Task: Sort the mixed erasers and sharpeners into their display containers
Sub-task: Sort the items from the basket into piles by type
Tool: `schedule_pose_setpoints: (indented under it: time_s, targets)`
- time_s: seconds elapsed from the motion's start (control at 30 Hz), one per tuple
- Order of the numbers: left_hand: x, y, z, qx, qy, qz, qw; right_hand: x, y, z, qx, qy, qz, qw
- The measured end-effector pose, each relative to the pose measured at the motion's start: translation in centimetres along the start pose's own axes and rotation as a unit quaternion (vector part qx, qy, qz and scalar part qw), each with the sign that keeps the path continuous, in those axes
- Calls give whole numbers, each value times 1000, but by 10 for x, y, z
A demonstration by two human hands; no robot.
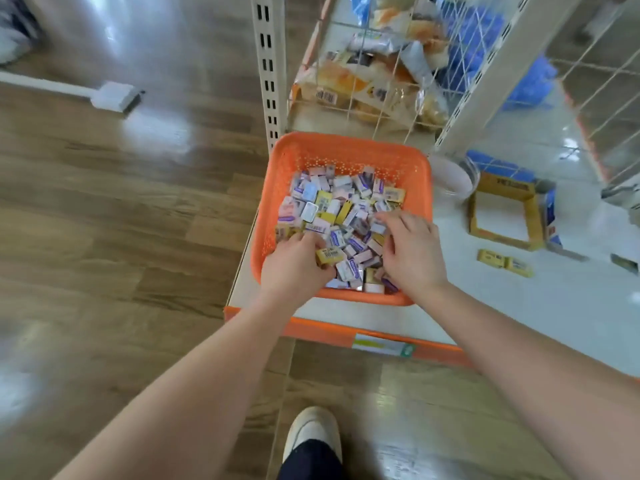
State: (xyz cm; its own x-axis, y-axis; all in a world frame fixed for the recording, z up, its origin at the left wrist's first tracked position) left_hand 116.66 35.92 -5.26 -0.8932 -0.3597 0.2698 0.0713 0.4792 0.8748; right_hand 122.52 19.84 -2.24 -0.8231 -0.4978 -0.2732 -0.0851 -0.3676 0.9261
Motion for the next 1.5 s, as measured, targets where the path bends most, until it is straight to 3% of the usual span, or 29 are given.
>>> schedule_pose_setpoints:
  time_s: [0.17,0.33,0.6,0.77,0.9,1.07,1.3,1.5]
  targets:
    - [0,9,1,7,6,23,1000,-11,-18,-13,27,-26,157,987]
    - [5,11,5,8,16,-3,1000,-6,-26,-17,57,18,166,984]
    - [-1,8,2,-2,13,-22,1000,-12,-42,-18,156,1,222,963]
    - [4,14,-1,16,7,-50,999,-9,-27,-14,98,-6,181,979]
    - [9,23,-11,87,-3,-49,995,3,8,-20,-68,-46,50,995]
    - [18,22,-83,142,-78,-39,986,32,67,-73,-196,-99,-73,973]
    - [42,-49,-223,142,-211,40,966,127,84,-206,-143,-226,-47,962]
    - [36,-141,-240,61,-171,105,978,160,55,-248,-119,-248,8,961]
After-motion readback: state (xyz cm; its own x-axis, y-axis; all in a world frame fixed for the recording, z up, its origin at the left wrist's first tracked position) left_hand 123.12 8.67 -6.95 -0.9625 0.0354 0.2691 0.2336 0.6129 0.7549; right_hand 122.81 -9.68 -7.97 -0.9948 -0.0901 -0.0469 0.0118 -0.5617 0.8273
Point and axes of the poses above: each hand's wrist, its own x-axis away from the middle knuckle, its own y-axis out of the back of the hand, z = x × y, the point moved 9 cm from there along -x, towards the middle knuckle, and after that the axes turned 10 degrees about y, right-handed, at the moved point
